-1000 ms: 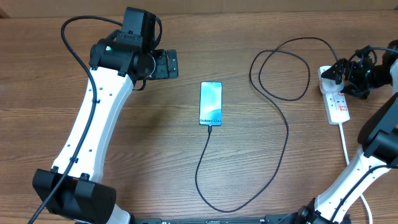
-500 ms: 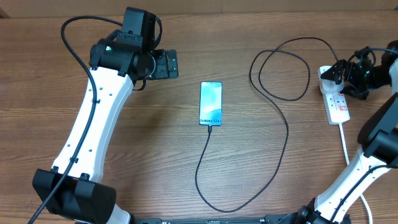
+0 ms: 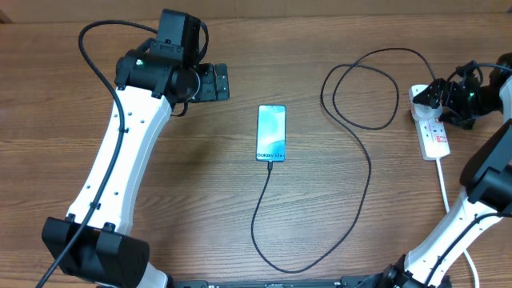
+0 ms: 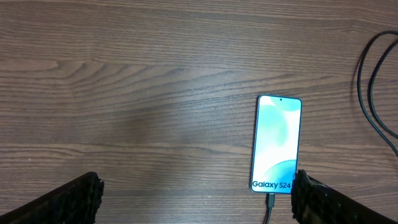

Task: Plug charger to phone and switch on socket
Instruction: 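Press the orange socket switch down with the right gripper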

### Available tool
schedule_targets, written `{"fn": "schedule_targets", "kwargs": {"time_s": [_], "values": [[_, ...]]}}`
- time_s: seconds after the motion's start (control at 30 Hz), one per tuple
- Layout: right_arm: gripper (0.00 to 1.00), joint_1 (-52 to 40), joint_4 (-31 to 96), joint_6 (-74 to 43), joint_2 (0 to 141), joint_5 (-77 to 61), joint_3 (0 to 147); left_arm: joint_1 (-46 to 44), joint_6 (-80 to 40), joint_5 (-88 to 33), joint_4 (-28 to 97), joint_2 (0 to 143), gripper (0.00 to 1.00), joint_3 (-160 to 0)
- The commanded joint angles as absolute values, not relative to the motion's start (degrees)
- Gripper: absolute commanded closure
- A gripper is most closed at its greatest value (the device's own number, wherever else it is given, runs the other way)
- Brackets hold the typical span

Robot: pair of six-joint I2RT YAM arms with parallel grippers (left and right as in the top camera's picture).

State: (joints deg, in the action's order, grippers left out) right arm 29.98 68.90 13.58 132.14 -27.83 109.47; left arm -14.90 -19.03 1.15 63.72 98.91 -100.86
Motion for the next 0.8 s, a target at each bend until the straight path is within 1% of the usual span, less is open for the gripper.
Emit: {"fn": "schedule_targets", "kwargs": {"time_s": [0.0, 0.27, 0.77], "values": [[0.00, 26.6, 69.5, 13.3, 132.6, -29.6, 107.2, -15.0, -17.8, 1.9, 63.8, 99.1, 0.00, -100.6], [0.00, 25.1, 69.8, 12.1, 132.6, -29.6, 107.2, -15.0, -17.8, 1.9, 63.8, 99.1, 0.00, -100.6], [0.00, 26.1, 69.1, 11.7, 132.6, -29.3, 108.2, -15.0, -17.8, 1.9, 63.8, 99.1, 0.00, -100.6]]}}
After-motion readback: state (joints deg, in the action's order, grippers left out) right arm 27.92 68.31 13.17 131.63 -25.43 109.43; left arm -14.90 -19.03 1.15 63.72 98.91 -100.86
